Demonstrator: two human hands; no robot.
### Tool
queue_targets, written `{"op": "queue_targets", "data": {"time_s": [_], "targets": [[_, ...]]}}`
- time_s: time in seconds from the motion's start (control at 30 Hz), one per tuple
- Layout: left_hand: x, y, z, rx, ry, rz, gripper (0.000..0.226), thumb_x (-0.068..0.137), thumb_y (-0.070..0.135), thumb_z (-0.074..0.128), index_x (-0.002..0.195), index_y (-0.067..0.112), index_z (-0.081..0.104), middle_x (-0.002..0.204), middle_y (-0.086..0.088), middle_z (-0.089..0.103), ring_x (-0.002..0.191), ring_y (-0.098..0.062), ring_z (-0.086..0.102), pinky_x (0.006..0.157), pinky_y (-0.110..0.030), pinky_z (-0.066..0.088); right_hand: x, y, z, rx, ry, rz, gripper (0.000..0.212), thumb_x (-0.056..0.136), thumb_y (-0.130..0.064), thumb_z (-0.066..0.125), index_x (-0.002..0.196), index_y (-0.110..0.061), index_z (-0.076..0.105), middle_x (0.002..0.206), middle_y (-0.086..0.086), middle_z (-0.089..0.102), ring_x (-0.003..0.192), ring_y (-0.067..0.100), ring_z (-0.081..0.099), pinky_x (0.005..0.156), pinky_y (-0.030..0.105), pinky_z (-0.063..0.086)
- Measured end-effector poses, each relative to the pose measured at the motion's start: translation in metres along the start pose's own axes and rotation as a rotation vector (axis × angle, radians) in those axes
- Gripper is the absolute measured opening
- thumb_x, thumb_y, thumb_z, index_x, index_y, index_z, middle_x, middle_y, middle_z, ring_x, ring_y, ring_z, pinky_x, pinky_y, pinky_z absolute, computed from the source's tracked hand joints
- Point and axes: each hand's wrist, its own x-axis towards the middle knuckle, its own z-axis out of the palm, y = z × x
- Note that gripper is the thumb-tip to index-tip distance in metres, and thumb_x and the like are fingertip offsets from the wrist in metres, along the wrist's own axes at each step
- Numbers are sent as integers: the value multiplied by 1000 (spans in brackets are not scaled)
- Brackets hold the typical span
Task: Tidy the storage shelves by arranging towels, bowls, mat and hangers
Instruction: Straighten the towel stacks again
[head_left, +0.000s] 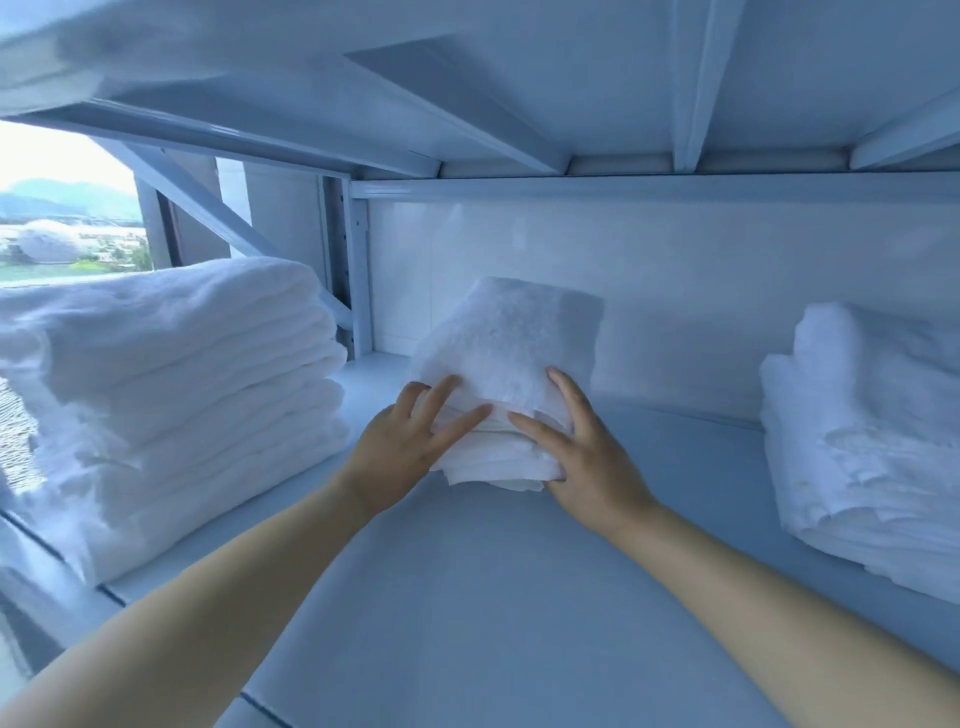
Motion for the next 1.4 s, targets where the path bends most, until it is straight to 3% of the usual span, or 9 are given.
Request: {"op": "queue_targets", "data": {"time_s": [0.17,0.27,0.4,0.6,0.7,0.83,0.93,1.27,1.4], "targets": [[-21,-1,-22,108,-1,-82,110,38,22,85,136,22,34,130,-19,46,106,-36,55,62,-35,53,-15,-3,-15,125,21,-158,80,65,-15,82,133,-35,45,154,6,15,135,18,34,79,26,51],[-21,17,-32,101,-3,-199,115,38,42,86,138,21,33,134,-21,44,117,-35,43,78,-42,49,-21,13,-21,175,15,-89,100,62,-30,85,137,-52,23,152,-10,3,126,8,38,81,28,51],[-6,56,-37,92,-69,-225,124,36,49,85,142,24,26,146,-18,34,128,-38,42,94,-50,42,-24,36,-17,180,-29,17,120,59,-26,87,135,-59,0,150,-18,-9,128,16,36,81,37,53],[20,85,-31,98,-209,-290,140,54,50,81,141,29,-26,150,-11,-20,142,-37,2,111,-52,20,-14,56,-11,132,-58,-46,126,64,-18,84,140,-54,-9,151,-22,-17,139,21,27,88,35,46],[25,86,-28,101,-267,-302,141,58,46,80,133,31,-38,145,-10,-33,142,-37,-9,112,-52,15,-6,60,-11,126,-25,-74,126,63,-18,85,142,-49,-9,154,-15,-11,140,23,24,90,35,46],[28,86,-29,151,-213,-295,138,51,37,85,144,28,-17,152,-13,-4,141,-39,16,106,-49,35,3,67,-11,113,-20,-78,127,63,-20,85,142,-47,-10,156,-11,-10,142,21,20,95,36,44],[26,78,-22,249,-68,-216,97,71,22,77,144,30,12,149,-14,30,133,-36,37,94,-44,47,7,69,-11,122,-34,-57,126,64,-21,85,140,-50,-12,155,-13,-14,141,21,20,96,36,43],[19,51,-7,263,49,-132,100,65,30,78,143,37,17,151,-17,23,134,-39,34,90,-58,43,19,61,7,205,23,-65,118,66,-18,80,141,-47,-6,157,-1,-9,129,30,43,75,39,54],[20,50,-4,242,45,-123,93,66,25,75,142,37,22,146,-18,36,128,-40,42,84,-54,47,24,57,12,265,31,-60,107,69,-15,78,142,-40,4,156,3,-5,123,28,48,72,33,52]]}}
